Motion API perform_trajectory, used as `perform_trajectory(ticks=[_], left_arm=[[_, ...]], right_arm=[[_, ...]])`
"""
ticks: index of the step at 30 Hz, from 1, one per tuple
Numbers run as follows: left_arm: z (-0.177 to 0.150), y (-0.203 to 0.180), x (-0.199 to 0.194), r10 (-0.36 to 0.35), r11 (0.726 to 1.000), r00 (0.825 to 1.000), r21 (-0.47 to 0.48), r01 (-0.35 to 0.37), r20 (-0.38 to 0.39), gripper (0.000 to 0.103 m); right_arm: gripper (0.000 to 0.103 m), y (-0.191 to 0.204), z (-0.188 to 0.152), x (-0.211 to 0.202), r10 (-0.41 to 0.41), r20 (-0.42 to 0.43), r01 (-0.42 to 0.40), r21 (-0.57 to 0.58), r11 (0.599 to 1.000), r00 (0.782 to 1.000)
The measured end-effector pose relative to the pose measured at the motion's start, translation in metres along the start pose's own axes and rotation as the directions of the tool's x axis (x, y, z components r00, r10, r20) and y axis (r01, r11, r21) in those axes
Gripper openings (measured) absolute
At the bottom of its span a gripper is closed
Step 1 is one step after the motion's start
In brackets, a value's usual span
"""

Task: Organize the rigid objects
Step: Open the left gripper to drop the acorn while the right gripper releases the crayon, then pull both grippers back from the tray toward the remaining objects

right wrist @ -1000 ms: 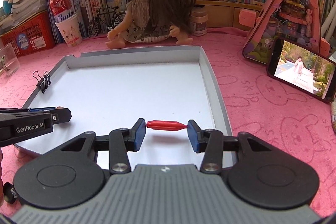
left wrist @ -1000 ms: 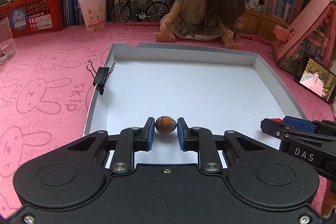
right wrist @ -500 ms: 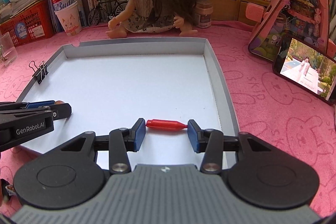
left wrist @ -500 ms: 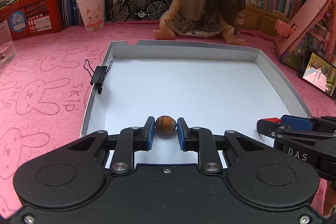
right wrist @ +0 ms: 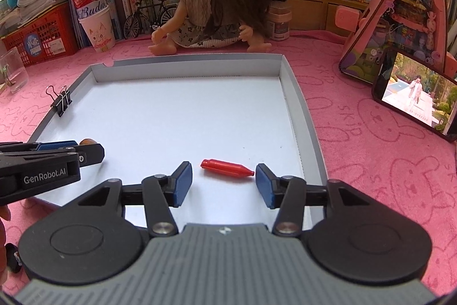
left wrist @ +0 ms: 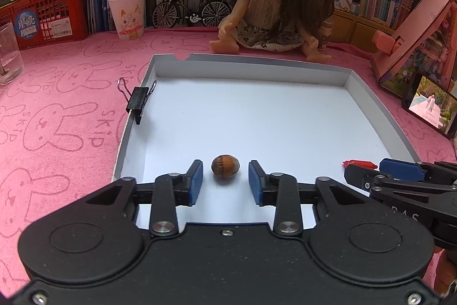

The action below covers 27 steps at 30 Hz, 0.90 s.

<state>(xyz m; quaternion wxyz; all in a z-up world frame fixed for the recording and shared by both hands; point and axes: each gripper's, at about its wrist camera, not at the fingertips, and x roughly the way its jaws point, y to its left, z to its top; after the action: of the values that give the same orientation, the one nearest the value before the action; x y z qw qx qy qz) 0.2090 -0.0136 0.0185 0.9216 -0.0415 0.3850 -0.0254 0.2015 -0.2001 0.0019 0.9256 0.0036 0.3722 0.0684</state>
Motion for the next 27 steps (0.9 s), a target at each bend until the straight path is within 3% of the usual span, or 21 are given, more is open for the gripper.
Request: perform_trajectory(ticks=[10,15,19,27], left_arm=[[-0.007,0.003,-0.032,-0.018,1.000,0.997,0.019,0.017,0.073,0.062],[-0.014,0.001,-0.054,-0.032,0.999,0.991,0.040,0.027,0.129,0.080],[-0.019,-0.003,-0.072,-0.051,0.997,0.984,0.071,0.040,0.171,0.087],[-0.034,-0.001,-0.096,-0.078,0.994,0.976,0.094,0.060,0.205,0.088]], right_arm=[[0.081,0.000,-0.009,-0.030,0.006,0.077,-0.006,-0.008,1.000,0.997],[0.086,-0.003,-0.017,-0.048,0.013,0.116,-0.012,-0.010,1.000,0.993],[0.087,-0.001,-0.022,-0.060,0.020,0.145,-0.017,-0.019,1.000,0.989],[0.091,0.001,-0.037,-0.081,0.029,0.191,-0.026,-0.016,1.000,0.981]])
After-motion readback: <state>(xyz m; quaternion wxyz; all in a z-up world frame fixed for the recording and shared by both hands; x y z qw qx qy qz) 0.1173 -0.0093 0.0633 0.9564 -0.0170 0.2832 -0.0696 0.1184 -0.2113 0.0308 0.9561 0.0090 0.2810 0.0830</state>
